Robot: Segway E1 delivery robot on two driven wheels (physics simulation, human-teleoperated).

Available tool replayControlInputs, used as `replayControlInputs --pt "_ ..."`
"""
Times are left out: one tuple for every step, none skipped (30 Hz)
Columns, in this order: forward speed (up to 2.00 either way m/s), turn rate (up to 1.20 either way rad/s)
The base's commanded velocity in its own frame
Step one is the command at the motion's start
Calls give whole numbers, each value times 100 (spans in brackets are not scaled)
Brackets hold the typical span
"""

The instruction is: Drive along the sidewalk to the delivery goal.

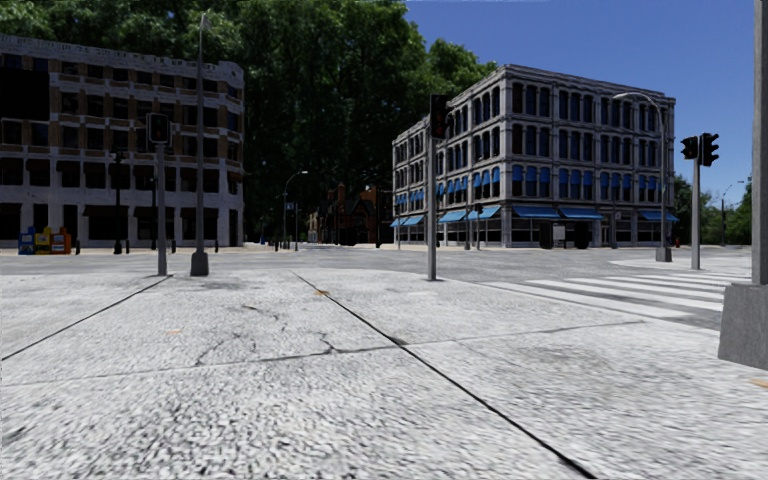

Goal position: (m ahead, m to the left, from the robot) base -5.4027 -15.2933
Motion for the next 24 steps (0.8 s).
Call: replayControlInputs --pt "200 -46" --pt "200 -46" --pt "200 -46" --pt "200 -46" --pt "200 -46" --pt "200 -46" --pt "200 -46" --pt "200 -46" --pt "200 -46" --pt "200 -46" --pt "200 -46" --pt "200 -46" --pt "200 -44" --pt "200 -41" --pt "200 -38" --pt "200 -38" --pt "200 -38" --pt "200 -37" --pt "200 -35" --pt "200 -27" --pt "200 -27" --pt "200 -21" --pt "200 -19" --pt "200 -19"
